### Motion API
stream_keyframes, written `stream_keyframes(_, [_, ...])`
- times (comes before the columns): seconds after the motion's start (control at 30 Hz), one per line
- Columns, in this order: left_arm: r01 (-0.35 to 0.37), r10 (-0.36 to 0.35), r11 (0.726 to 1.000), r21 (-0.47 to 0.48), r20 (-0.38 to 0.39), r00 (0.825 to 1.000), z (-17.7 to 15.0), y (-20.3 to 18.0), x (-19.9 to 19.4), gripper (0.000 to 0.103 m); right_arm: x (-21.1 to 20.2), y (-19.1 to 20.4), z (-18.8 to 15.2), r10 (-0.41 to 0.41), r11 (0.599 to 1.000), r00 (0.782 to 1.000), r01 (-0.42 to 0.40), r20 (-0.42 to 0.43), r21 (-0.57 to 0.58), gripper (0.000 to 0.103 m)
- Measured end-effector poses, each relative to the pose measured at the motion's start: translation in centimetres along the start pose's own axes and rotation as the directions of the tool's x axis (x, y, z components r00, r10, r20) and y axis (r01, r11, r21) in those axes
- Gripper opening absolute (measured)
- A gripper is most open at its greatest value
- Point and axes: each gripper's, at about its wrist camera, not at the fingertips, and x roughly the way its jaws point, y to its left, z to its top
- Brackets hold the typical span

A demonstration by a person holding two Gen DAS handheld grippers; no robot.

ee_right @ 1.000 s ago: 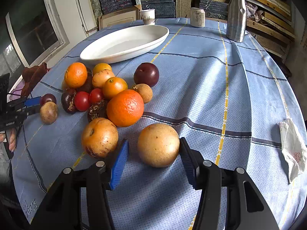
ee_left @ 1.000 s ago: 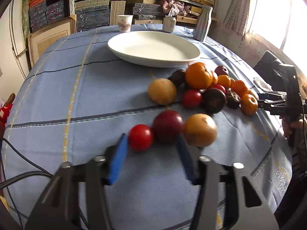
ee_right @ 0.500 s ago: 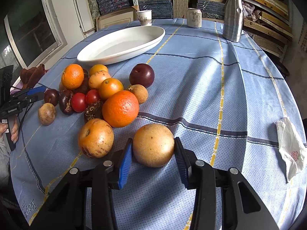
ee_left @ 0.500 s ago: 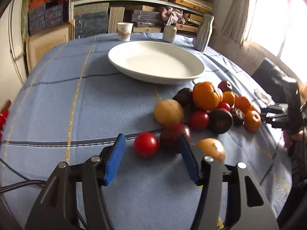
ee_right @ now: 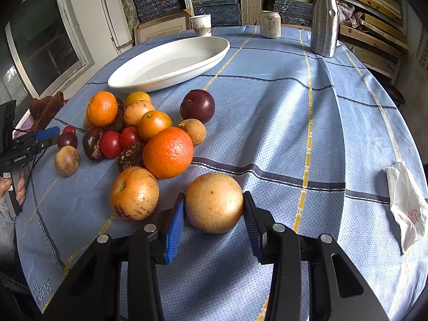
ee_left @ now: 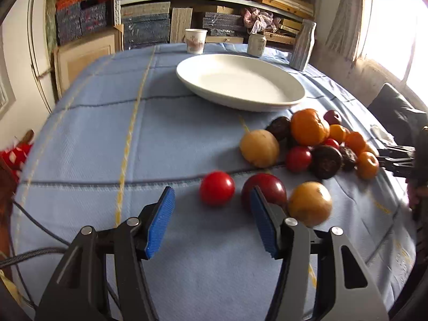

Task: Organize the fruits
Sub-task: 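Close the left tool on the red tomato while the right tool grips the pale round fruit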

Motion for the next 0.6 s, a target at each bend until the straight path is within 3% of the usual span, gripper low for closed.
stream_keyframes(0.1, [0.016, -0.016, 0.999, -0.029, 0.001, 1.000, 0.9, 0.2, 0.8, 0.057, 0.0, 0.0, 0.0, 0.001, 1.000, 1.000, -0.001, 0.000, 0.001, 0.043])
stream_keyframes(0.17, [0.089, -0.090, 0.994, -0.066, -0.009, 0.996, 1.3, 0.4, 1.0, 0.057, 0.0, 0.0, 0.0, 0.001, 1.000, 1.000, -0.001, 0.000, 0.001, 0.043])
stream_keyframes(0.23, [0.255, -0.262, 0.954, -0.155, -0.025, 0.965, 1.2, 1.0, 1.2, 0.057, 0.0, 0.0, 0.0, 0.001, 1.000, 1.000, -0.001, 0.000, 0.001, 0.043])
stream_keyframes(0.33, [0.374, -0.386, 0.898, -0.231, -0.005, 0.923, 0.8, 1.8, 0.9, 0.057, 0.0, -0.1, 0.0, 0.004, 1.000, 1.000, -0.004, 0.000, 0.003, 0.043])
stream_keyframes(0.4, [0.468, -0.487, 0.824, -0.319, 0.023, 0.873, 0.3, 2.6, 1.0, 0.057, 0.0, -0.2, 0.0, 0.009, 1.000, 1.000, -0.009, 0.001, 0.007, 0.043])
stream_keyframes(0.43, [0.445, -0.465, 0.839, -0.313, 0.014, 0.885, 0.1, 2.5, 0.9, 0.057, 0.0, -0.3, 0.1, 0.013, 1.000, 1.000, -0.013, 0.002, 0.010, 0.043])
stream_keyframes(0.47, [0.335, -0.346, 0.906, -0.259, 0.003, 0.938, 0.1, 2.1, 0.4, 0.057, 0.0, -0.3, 0.0, 0.015, 1.000, 1.000, -0.015, 0.002, 0.011, 0.043])
stream_keyframes(0.5, [0.255, -0.262, 0.940, -0.226, -0.003, 0.965, 0.1, 2.0, 0.2, 0.055, 0.0, -0.4, 0.0, 0.016, 1.000, 1.000, -0.016, 0.002, 0.012, 0.043])
stream_keyframes(0.6, [0.167, -0.171, 0.962, -0.218, 0.001, 0.985, -0.1, 2.2, -0.2, 0.056, 0.0, -0.4, 0.0, 0.015, 1.000, 1.000, -0.015, 0.002, 0.012, 0.043])
